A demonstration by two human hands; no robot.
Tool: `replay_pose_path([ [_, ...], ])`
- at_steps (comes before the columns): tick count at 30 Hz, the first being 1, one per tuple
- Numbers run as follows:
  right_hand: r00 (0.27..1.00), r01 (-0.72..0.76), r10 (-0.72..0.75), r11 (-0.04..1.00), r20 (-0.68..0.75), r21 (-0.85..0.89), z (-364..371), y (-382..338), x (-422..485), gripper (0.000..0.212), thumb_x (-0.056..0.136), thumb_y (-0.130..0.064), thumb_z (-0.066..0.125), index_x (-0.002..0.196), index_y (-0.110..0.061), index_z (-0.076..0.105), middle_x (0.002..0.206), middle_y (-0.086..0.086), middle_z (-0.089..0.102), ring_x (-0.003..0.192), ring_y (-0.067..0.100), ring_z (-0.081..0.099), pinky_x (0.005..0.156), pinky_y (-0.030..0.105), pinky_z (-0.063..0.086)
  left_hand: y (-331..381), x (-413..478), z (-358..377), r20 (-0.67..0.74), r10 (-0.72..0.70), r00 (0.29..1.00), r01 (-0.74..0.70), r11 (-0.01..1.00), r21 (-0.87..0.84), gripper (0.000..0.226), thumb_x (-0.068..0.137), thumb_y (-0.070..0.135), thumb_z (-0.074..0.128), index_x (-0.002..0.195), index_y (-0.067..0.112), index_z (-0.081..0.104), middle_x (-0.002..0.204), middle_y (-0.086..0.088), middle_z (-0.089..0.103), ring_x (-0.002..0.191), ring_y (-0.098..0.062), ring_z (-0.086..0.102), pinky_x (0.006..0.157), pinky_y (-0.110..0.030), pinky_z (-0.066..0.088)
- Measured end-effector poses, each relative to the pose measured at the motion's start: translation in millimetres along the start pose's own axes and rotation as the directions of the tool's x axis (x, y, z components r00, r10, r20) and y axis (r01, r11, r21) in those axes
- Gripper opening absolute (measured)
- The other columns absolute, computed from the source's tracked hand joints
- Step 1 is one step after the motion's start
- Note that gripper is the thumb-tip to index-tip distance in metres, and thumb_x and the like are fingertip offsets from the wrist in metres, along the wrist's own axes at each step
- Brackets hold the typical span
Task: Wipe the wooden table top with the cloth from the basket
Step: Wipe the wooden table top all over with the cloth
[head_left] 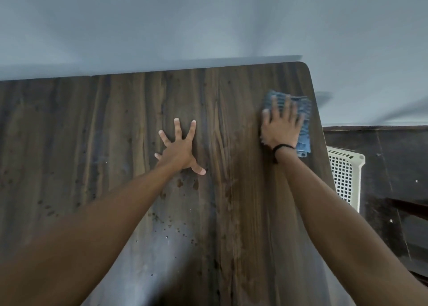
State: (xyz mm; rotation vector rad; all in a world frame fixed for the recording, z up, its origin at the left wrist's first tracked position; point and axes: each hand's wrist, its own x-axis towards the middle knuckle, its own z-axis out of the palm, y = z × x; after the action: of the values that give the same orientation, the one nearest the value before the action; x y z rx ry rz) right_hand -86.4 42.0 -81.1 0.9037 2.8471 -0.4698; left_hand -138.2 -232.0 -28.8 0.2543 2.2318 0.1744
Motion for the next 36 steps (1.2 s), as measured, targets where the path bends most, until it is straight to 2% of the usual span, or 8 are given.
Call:
replay_pose_path([
  [3,0.912,0.404,-0.396,0.913,0.109,-0.059,10.3,-7.2,-14.4,0.057,0.104,-0.06,0.014,0.159,-0.045,0.009,0.169,-0.007,0.0,0.156,0.017,-0.003,0.124,0.046,-0.007,0.4,1.6,-0.2,-0.003,0.003,1.0,-0.003,1.0,0.004,0.156,0.054,0.046,0.097,0.148,0.053,-0.028,0.149,0.01,-0.052,0.143,-0.048,-0.034,0.102,-0.084,0.017],
  [8,0.999,-0.042,0.043,0.998,-0.004,0.048,1.1,-21.0,30.2,0.058,0.104,-0.056,0.014,0.16,-0.041,0.007,0.169,-0.003,-0.003,0.156,0.022,-0.004,0.124,0.052,-0.007,-1.5,5.2,1.0,-0.013,-0.009,1.0,0.009,1.0,0.022,0.156,0.054,0.048,0.096,0.148,0.052,-0.029,0.15,0.01,-0.052,0.143,-0.048,-0.034,0.103,-0.084,0.018],
  [12,0.92,0.389,-0.384,0.92,0.082,-0.047,8.1,-29.0,29.3,0.057,0.104,-0.059,0.015,0.159,-0.045,0.009,0.169,-0.008,0.0,0.156,0.017,-0.003,0.124,0.046,-0.007,-1.1,8.1,1.2,-0.009,-0.013,1.0,0.013,0.998,0.059,0.157,0.054,0.053,0.095,0.146,0.052,-0.032,0.148,0.011,-0.053,0.143,-0.048,-0.033,0.104,-0.082,0.022],
  [17,1.0,0.013,-0.012,1.0,-0.016,0.024,5.3,-33.5,49.4,0.06,0.103,-0.058,0.012,0.16,-0.041,0.007,0.169,-0.003,-0.003,0.156,0.022,-0.004,0.124,0.051,-0.007,5.5,11.9,-2.0,0.043,-0.063,0.997,0.06,0.996,0.061,0.159,0.058,0.047,0.095,0.142,0.049,-0.04,0.14,0.006,-0.062,0.138,-0.051,-0.038,0.106,-0.082,0.018],
  [20,0.971,0.24,-0.24,0.971,0.019,0.003,9.7,-40.5,40.6,0.058,0.104,-0.058,0.014,0.159,-0.043,0.009,0.169,-0.006,-0.001,0.156,0.019,-0.004,0.124,0.049,-0.008,18.2,21.2,-8.0,0.073,-0.036,0.997,0.032,0.998,0.059,0.156,0.059,0.056,0.091,0.146,0.043,-0.038,0.143,-0.005,-0.059,0.137,-0.056,-0.037,0.109,-0.08,0.01],
  [25,0.994,0.107,-0.107,0.994,-0.009,0.035,15.3,-53.7,43.3,0.058,0.104,-0.056,0.016,0.16,-0.042,0.011,0.169,-0.005,0.001,0.156,0.019,-0.003,0.124,0.048,-0.01,49.7,45.8,-45.3,0.021,0.025,0.999,-0.025,1.0,0.001,0.152,0.058,0.058,0.09,0.15,0.046,-0.03,0.152,0.005,-0.049,0.142,-0.046,-0.037,0.105,-0.084,0.008],
  [30,0.921,0.386,-0.379,0.92,0.09,-0.066,10.8,-37.8,41.2,0.059,0.104,-0.059,0.014,0.159,-0.042,0.01,0.169,-0.007,-0.002,0.156,0.017,-0.004,0.124,0.045,-0.01,58.4,54.8,-49.3,0.037,-0.031,0.999,0.029,0.999,0.035,0.155,0.055,0.058,0.092,0.147,0.048,-0.033,0.151,0.004,-0.051,0.141,-0.05,-0.035,0.104,-0.085,0.013],
  [36,0.935,0.351,-0.346,0.935,0.077,-0.051,11.1,-43.2,38.7,0.059,0.103,-0.061,0.013,0.159,-0.042,0.012,0.169,-0.008,0.001,0.156,0.017,-0.003,0.124,0.045,-0.011,55.1,54.4,-48.3,0.002,-0.019,1.0,0.019,0.999,0.04,0.155,0.054,0.058,0.093,0.149,0.048,-0.029,0.153,0.005,-0.048,0.143,-0.049,-0.033,0.105,-0.084,0.014],
])
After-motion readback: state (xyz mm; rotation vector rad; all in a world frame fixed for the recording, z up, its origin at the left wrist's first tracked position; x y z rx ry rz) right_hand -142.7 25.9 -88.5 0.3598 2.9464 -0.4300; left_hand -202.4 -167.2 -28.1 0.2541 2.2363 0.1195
